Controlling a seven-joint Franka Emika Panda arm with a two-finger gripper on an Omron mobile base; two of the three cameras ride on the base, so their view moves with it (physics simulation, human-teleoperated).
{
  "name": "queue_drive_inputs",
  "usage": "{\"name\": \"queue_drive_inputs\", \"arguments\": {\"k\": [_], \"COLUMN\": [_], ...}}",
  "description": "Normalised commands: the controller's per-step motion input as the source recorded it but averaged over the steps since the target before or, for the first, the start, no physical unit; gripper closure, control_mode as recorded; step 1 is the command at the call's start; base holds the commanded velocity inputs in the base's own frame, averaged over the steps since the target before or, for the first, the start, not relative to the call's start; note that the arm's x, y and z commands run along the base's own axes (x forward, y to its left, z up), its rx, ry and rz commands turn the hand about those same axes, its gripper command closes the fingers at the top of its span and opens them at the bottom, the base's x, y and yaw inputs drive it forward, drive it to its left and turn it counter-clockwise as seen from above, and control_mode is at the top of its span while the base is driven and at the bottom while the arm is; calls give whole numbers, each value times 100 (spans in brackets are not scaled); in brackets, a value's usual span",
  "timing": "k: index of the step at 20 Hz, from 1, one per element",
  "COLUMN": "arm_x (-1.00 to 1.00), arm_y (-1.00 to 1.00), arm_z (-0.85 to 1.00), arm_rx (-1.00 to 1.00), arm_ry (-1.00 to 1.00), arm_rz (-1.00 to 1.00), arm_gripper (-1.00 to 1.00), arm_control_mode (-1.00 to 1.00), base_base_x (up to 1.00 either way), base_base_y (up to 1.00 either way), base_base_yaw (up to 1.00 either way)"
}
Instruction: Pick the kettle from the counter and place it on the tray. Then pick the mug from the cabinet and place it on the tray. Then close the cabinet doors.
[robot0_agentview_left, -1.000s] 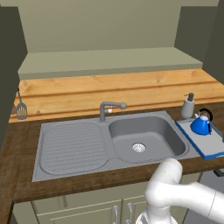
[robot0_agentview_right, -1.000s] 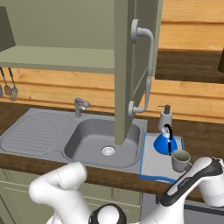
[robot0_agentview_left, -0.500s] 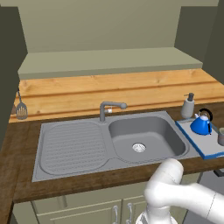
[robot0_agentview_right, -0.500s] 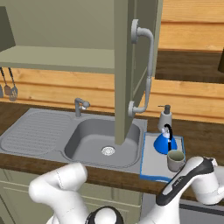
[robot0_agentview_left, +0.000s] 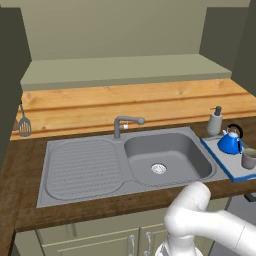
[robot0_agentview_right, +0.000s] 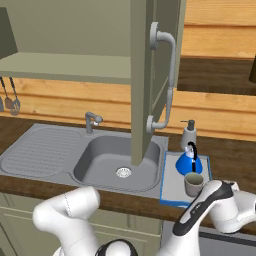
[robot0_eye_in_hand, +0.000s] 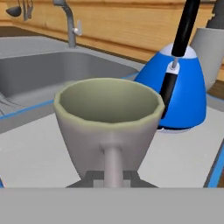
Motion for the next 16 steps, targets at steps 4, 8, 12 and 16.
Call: {"name": "queue_drive_inputs", "arguments": {"k": [4, 8, 12, 16], "arm_x": [32, 27, 17, 0], "arm_y": [6, 1, 3, 7], "arm_z": [-15, -28, -32, -36], "arm_rx": [0, 0, 0, -3], "arm_ry": [0, 0, 0, 0], "arm_rz": [0, 0, 0, 0], "arm_gripper": [100, 100, 100, 100], "arm_control_mode": [-100, -100, -100, -100], "base_base_x": [0, 0, 0, 0], "base_base_y": [0, 0, 0, 0], "base_base_yaw": [0, 0, 0, 0]}}
